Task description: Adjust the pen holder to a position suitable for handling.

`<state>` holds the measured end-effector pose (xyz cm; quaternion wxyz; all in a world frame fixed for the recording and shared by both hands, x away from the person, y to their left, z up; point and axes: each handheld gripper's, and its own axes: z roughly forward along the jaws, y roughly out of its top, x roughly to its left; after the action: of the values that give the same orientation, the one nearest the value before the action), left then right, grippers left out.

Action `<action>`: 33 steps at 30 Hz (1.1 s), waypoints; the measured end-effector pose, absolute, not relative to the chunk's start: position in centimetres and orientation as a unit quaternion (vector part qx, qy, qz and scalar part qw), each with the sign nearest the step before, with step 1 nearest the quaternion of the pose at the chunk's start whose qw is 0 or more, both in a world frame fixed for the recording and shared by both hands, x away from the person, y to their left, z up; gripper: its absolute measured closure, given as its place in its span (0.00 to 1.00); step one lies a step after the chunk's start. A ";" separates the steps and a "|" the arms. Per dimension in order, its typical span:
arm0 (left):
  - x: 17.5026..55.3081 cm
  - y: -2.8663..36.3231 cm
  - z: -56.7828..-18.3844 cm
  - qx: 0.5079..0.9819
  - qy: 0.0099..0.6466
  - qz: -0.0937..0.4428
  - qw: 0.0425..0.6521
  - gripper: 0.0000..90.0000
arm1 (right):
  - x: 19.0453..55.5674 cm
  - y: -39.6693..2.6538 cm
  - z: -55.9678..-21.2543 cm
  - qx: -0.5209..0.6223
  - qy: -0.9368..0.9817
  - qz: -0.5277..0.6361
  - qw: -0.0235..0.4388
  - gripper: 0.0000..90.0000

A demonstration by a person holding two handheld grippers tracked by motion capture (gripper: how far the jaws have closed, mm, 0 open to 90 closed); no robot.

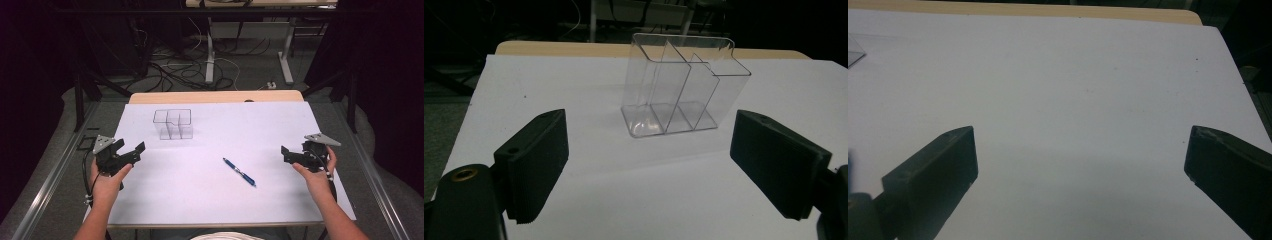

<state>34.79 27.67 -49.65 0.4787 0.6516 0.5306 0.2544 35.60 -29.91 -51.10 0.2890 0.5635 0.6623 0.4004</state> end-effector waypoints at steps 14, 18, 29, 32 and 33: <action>36.1 26.3 -48.1 0.655 0.542 0.252 0.461 0.26 | 35.7 -29.9 -51.4 0.565 0.664 0.396 0.288 0.01; 36.7 26.0 -47.7 0.660 0.547 0.240 0.456 0.27 | 35.7 -29.9 -51.5 0.566 0.664 0.396 0.285 0.01; 39.4 25.9 -45.7 0.644 0.581 0.202 0.454 0.33 | 35.7 -29.7 -51.7 0.567 0.666 0.394 0.283 0.04; 40.2 25.9 -45.0 0.643 0.585 0.203 0.449 0.34 | 35.7 -29.7 -51.7 0.570 0.664 0.393 0.281 0.04; 40.5 25.9 -44.7 0.644 0.588 0.201 0.445 0.34 | 35.7 -29.7 -51.7 0.570 0.664 0.393 0.281 0.04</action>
<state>40.49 25.89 -44.73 0.4454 0.6443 0.5882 0.2013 35.65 -29.71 -51.68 0.2811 0.5705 0.6640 0.3932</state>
